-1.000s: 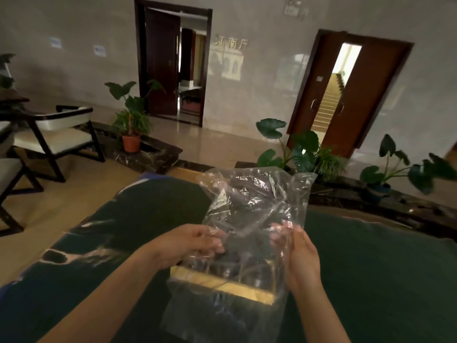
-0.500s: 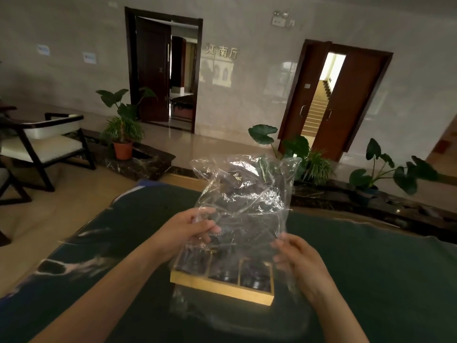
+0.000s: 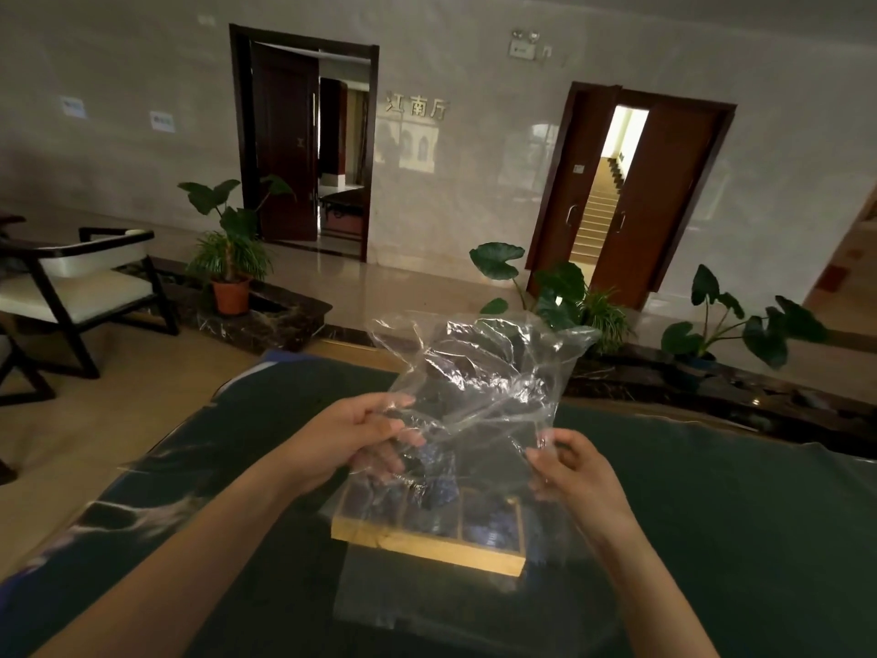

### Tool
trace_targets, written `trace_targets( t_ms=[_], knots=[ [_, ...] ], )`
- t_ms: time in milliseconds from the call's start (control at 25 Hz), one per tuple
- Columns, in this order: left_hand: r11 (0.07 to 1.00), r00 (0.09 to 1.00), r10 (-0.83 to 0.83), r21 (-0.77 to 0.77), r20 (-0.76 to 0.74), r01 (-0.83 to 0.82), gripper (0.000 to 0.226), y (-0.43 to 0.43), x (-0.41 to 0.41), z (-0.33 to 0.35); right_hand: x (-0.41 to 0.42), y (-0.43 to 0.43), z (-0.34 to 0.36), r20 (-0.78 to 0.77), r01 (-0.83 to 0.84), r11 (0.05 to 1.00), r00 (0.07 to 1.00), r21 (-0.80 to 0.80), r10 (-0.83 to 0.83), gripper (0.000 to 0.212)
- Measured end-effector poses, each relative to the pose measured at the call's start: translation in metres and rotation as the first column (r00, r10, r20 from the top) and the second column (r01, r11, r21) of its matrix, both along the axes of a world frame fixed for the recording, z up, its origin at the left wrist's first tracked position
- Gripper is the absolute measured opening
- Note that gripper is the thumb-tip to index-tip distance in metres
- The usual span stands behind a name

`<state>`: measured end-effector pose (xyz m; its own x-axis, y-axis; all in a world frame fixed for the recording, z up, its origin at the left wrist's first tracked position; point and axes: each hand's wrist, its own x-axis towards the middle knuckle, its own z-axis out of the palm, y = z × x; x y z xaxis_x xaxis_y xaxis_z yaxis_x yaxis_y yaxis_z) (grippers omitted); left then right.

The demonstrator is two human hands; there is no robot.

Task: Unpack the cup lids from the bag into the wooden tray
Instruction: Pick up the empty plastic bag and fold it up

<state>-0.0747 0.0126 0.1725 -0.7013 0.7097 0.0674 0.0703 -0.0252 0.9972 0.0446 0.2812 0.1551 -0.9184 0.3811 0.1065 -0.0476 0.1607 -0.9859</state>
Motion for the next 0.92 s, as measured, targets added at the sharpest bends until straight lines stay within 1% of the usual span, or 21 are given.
trace_targets(
  t_ms=[120, 160, 200, 280, 400, 440, 520, 560, 600, 640, 680, 720, 760, 800, 840, 880, 920],
  knots=[
    [0.998, 0.997, 0.05, 0.031, 0.051, -0.052, 0.04, -0.001, -0.002, 0.003, 0.001, 0.005, 0.0, -0.071, -0.021, 1.0, 0.997, 0.003, 0.021, 0.038],
    [0.997, 0.995, 0.071, 0.039, 0.064, -0.074, 0.038, -0.003, -0.003, 0.003, 0.002, 0.006, 0.0, -0.091, -0.052, 0.998, 0.995, -0.027, 0.05, 0.041],
    [0.994, 0.993, 0.09, 0.053, 0.079, -0.094, 0.037, -0.005, -0.005, 0.004, 0.003, 0.007, -0.001, -0.108, -0.082, 0.992, 0.992, -0.092, 0.072, 0.041],
    [0.986, 0.984, 0.127, 0.093, 0.124, -0.139, 0.035, -0.008, -0.006, 0.006, 0.004, 0.009, -0.005, -0.132, -0.116, 0.961, 0.988, -0.252, 0.085, 0.036],
    [0.968, 0.97, 0.165, 0.16, 0.18, -0.195, 0.036, -0.007, -0.005, 0.002, -0.001, 0.011, -0.015, -0.132, -0.081, 0.872, 0.991, -0.483, 0.02, 0.026],
    [0.959, 0.962, 0.177, 0.183, 0.207, -0.216, 0.037, -0.007, -0.005, 0.001, -0.003, 0.011, -0.019, -0.11, -0.064, 0.845, 0.994, -0.531, 0.007, 0.026],
    [0.942, 0.947, 0.19, 0.224, 0.26, -0.25, 0.037, -0.006, -0.004, 0.001, -0.005, 0.008, -0.024, -0.087, -0.077, 0.831, 0.996, -0.552, 0.035, 0.026],
    [0.933, 0.943, 0.191, 0.248, 0.273, -0.26, 0.035, -0.005, -0.002, 0.002, -0.004, 0.006, -0.026, -0.078, -0.102, 0.829, 0.994, -0.55, 0.071, 0.019],
    [0.924, 0.944, 0.2, 0.269, 0.261, -0.27, 0.033, -0.004, -0.001, 0.003, -0.006, 0.003, -0.03, -0.076, -0.137, 0.811, 0.991, -0.569, 0.115, 0.016],
    [0.915, 0.945, 0.217, 0.287, 0.243, -0.283, 0.03, -0.003, 0.001, 0.004, -0.006, 0.001, -0.034, -0.065, -0.166, 0.784, 0.985, -0.598, 0.159, 0.02],
    [0.91, 0.948, 0.244, 0.29, 0.205, -0.297, 0.027, -0.001, 0.003, 0.003, -0.009, -0.001, -0.039, -0.056, -0.175, 0.779, 0.983, -0.602, 0.177, 0.02],
    [0.906, 0.947, 0.289, 0.278, 0.14, -0.318, 0.023, 0.001, 0.005, 0.003, -0.011, -0.001, -0.04, -0.026, -0.148, 0.809, 0.986, -0.569, 0.163, 0.016],
    [0.904, 0.941, 0.335, 0.268, 0.04, -0.333, 0.021, 0.001, 0.005, 0.002, -0.015, -0.001, -0.041, 0.031, -0.119, 0.854, 0.987, -0.507, 0.156, 0.017],
    [0.904, 0.933, 0.353, 0.281, -0.064, -0.323, 0.026, 0.0, 0.004, 0.004, -0.016, -0.002, -0.038, 0.088, -0.122, 0.888, 0.98, -0.444, 0.178, 0.019],
    [0.912, 0.923, 0.345, 0.292, -0.171, -0.287, 0.036, -0.002, 0.002, 0.007, -0.018, 0.0, -0.037, 0.12, -0.134, 0.887, 0.971, -0.442, 0.206, 0.023],
    [0.928, 0.918, 0.298, 0.303, -0.263, -0.215, 0.043, -0.005, 0.003, 0.012, -0.017, 0.001, -0.034, 0.142, -0.113, 0.882, 0.97, -0.457, 0.198, 0.026],
    [0.947, 0.912, 0.231, 0.292, -0.339, -0.131, 0.037, -0.008, 0.001, 0.016, -0.017, 0.004, -0.03, 0.138, -0.104, 0.88, 0.973, -0.463, 0.187, 0.026]
  ],
)
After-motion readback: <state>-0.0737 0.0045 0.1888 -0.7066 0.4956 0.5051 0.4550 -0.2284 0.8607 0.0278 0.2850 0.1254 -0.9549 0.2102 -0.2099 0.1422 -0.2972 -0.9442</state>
